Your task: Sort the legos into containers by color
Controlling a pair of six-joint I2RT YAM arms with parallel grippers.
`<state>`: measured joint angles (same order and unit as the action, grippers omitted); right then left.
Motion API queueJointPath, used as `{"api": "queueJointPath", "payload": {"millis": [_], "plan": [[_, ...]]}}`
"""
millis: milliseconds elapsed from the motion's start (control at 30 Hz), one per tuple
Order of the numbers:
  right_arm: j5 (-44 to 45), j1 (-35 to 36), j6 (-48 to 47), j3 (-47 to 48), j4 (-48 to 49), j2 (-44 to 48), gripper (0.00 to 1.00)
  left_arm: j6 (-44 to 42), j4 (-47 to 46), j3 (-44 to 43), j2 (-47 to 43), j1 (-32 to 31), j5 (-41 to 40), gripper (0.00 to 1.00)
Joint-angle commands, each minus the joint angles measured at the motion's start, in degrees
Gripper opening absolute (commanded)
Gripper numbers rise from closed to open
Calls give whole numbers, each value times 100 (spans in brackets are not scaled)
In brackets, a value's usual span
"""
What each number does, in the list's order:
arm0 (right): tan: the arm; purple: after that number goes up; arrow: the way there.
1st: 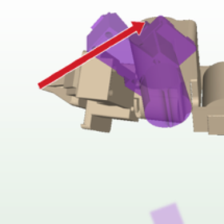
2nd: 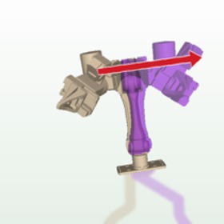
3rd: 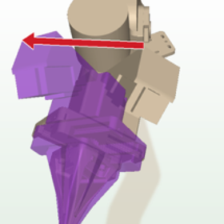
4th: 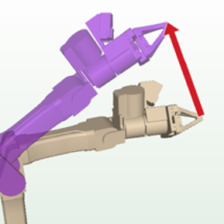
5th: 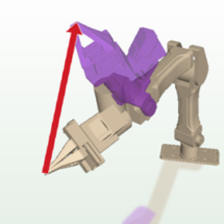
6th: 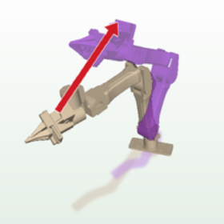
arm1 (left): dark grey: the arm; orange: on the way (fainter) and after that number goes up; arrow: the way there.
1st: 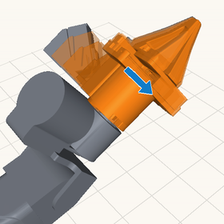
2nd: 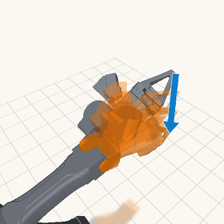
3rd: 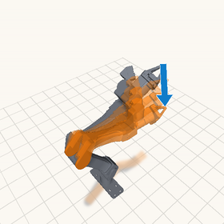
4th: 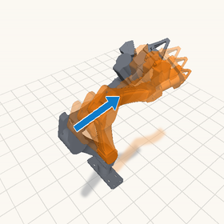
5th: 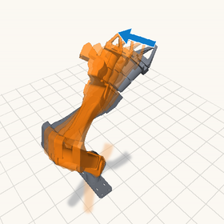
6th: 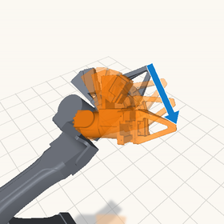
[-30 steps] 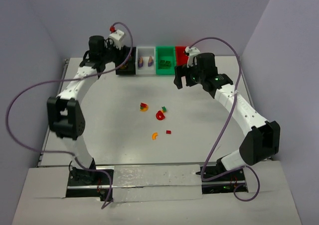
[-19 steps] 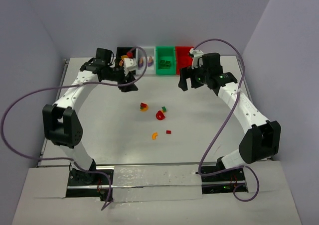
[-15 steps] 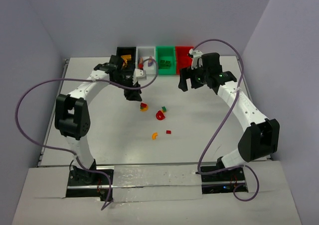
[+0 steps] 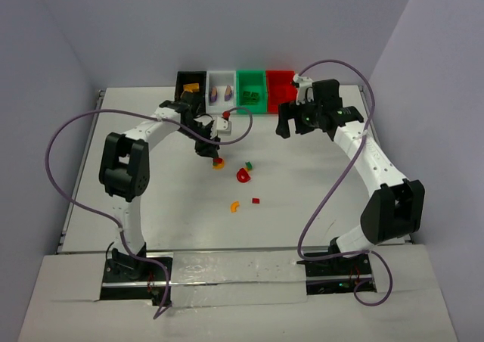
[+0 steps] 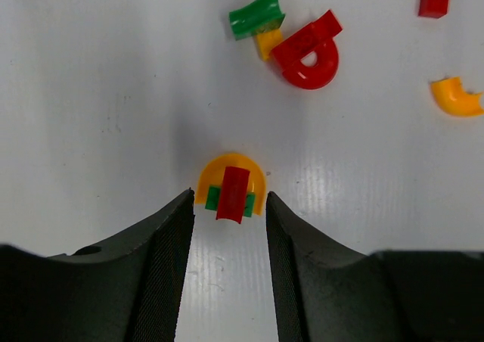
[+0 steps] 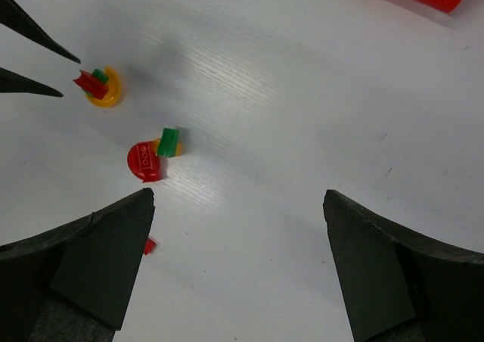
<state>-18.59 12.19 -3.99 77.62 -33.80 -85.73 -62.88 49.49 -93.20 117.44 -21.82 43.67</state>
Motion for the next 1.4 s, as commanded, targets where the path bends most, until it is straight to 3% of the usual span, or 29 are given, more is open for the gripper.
{"api": "queueJointPath", "payload": {"millis": [0, 233, 433, 600, 767, 933, 1167, 1367], "plan": [[-189, -85, -84, 271, -74, -57, 100, -557, 296, -426, 191, -50, -77, 49], [-537, -69, -223, 118, -25, -75, 100, -552, 177, -219, 57, -17, -46, 51], [-365, 574, -317, 359, -1, -560, 94, 243, 46, -296, -239, 800, 1163, 57], [-36, 1658, -665, 1406, -337, -1609, 88, 1132, -352, 192, -978, 1701, 2009, 58], [-238, 2212, -1068, 2541, -757, -2887, 85, 1916, -1102, 1199, -1861, 2076, 2103, 58], [-172, 2639, -1354, 3876, -1365, -4256, 72, 2559, -1504, 1797, -2390, 2549, 2615, 58], [92, 2887, -1772, 4391, -1561, -4836, 60, 2255, -936, 1709, -2459, 2869, 3004, 59], [135, 2903, -1831, 4361, -1510, -4916, 57, 2216, -1000, 1781, -2498, 2869, 2953, 59]]}}
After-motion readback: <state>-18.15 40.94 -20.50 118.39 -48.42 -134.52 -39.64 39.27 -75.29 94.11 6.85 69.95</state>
